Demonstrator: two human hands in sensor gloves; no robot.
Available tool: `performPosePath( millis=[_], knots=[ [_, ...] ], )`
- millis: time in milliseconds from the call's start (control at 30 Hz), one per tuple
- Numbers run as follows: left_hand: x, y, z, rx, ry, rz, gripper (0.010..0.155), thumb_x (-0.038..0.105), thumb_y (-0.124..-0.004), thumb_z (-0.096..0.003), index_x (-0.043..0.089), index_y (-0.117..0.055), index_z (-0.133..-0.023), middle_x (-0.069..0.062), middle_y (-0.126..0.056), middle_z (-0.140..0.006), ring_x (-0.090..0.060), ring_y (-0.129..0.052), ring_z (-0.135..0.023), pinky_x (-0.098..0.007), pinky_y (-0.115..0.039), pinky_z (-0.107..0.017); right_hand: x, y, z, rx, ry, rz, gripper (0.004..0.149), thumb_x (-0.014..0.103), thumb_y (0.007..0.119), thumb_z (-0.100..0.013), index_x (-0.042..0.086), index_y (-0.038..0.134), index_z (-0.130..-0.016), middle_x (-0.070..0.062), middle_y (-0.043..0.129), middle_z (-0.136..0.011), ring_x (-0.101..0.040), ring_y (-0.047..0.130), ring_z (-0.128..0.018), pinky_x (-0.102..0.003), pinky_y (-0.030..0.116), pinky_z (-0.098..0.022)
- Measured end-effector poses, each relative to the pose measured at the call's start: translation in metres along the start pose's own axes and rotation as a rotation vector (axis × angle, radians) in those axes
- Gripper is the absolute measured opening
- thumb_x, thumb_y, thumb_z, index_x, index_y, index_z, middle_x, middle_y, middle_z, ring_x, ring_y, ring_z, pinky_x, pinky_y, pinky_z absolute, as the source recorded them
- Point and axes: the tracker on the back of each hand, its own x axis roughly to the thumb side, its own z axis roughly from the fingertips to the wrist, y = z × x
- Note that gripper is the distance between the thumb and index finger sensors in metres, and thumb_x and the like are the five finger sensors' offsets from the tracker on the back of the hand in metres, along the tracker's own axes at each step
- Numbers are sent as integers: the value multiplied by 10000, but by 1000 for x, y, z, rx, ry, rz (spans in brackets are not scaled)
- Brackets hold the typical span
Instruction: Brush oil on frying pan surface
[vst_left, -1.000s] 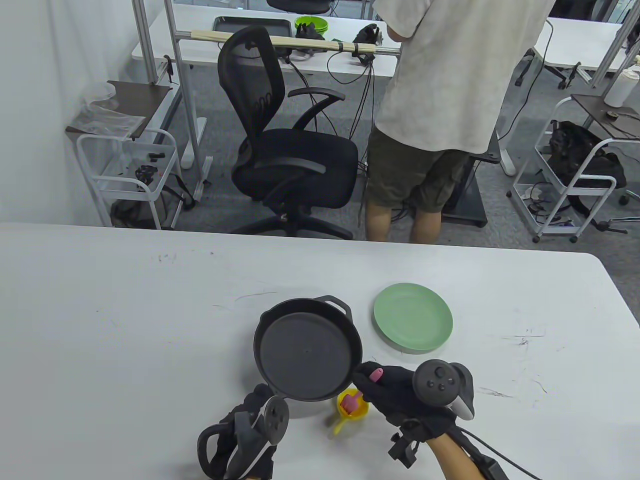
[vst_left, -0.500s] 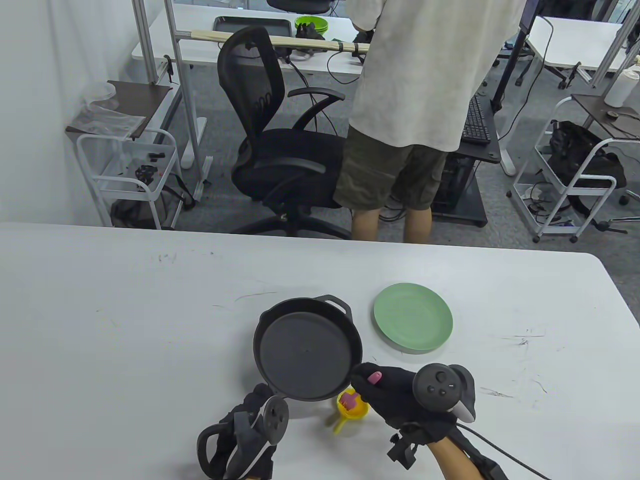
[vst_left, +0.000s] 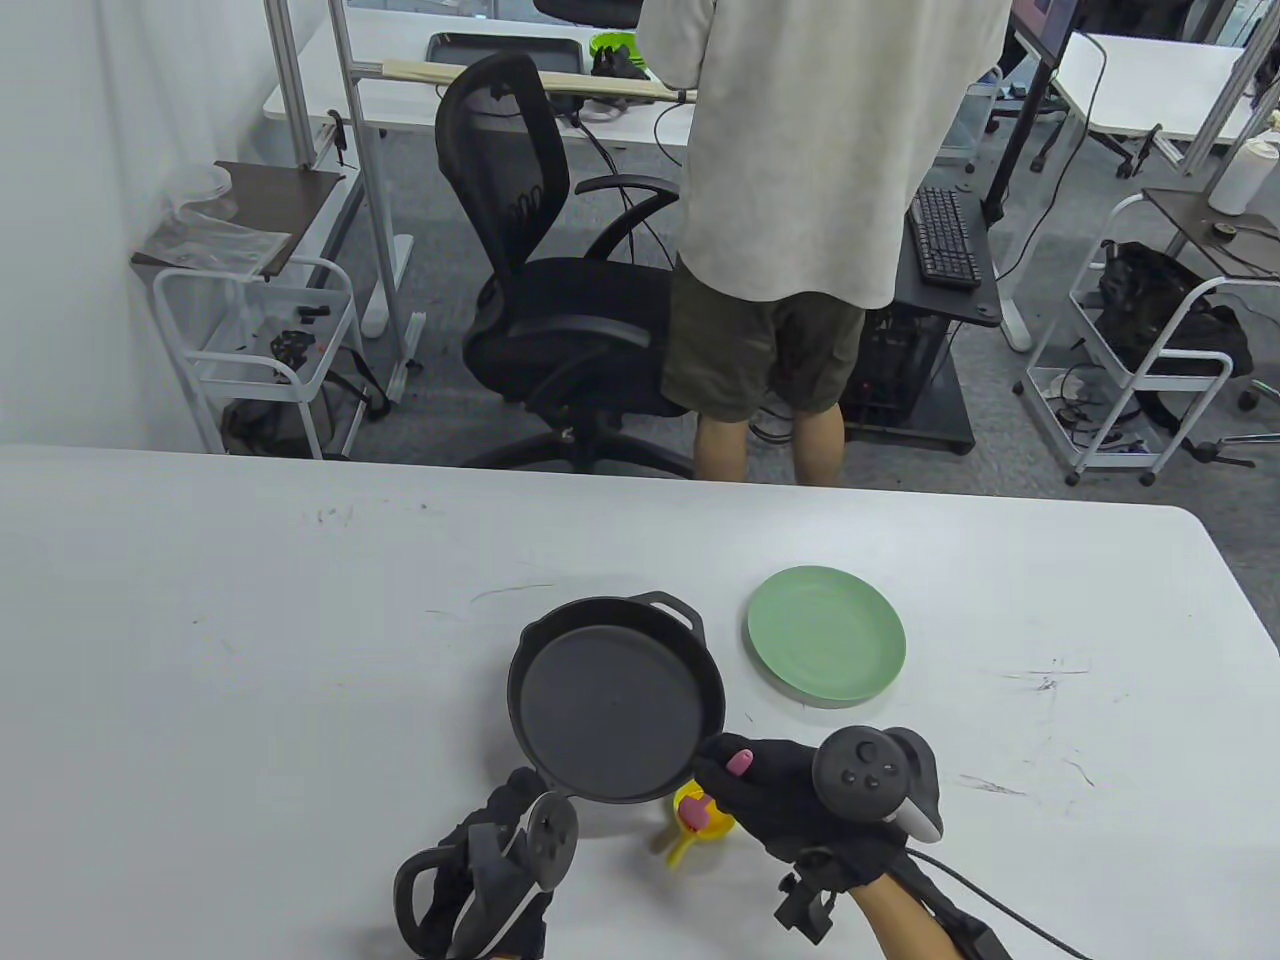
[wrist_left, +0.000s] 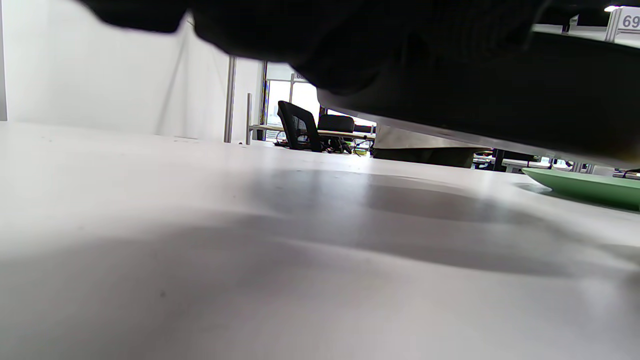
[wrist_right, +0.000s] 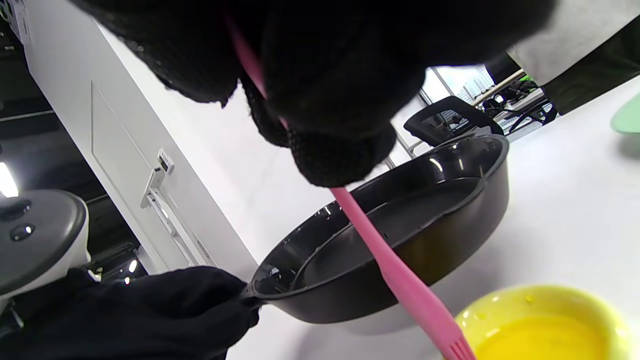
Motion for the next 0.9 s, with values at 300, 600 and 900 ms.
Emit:
performPosePath(
  millis=[300, 600, 900],
  knots=[
    [4, -2, 1, -11, -14, 5, 633, 553, -736, -489, 128, -768, -957, 43, -979, -512, -103, -961, -211, -342, -868, -202, -7, -52, 14, -161, -23, -258, 433, 478, 755, -603, 146, 847, -865, -182, 1010, -586, -126, 967, -268, -267, 857, -156],
    [24, -2, 9, -22, -125, 33, 631, 560, -726, -493, 138, -760, -962, 54, -974, -517, -96, -959, -217, -336, -868, -209, -19, -63, 18, -264, 39, -147, 452, 457, 734, -615, 154, 775, -947, -205, 961, -729, -176, 970, -379, -306, 863, -242],
    [35, -3, 14, -28, -185, 40, 632, 564, -723, -492, 143, -758, -963, 58, -973, -517, -93, -959, -220, -333, -870, -212, -31, -51, 12, -246, 114, 72, 463, 424, 744, -609, 169, 735, -995, -223, 911, -838, -207, 969, -446, -332, 863, -288]
  ],
)
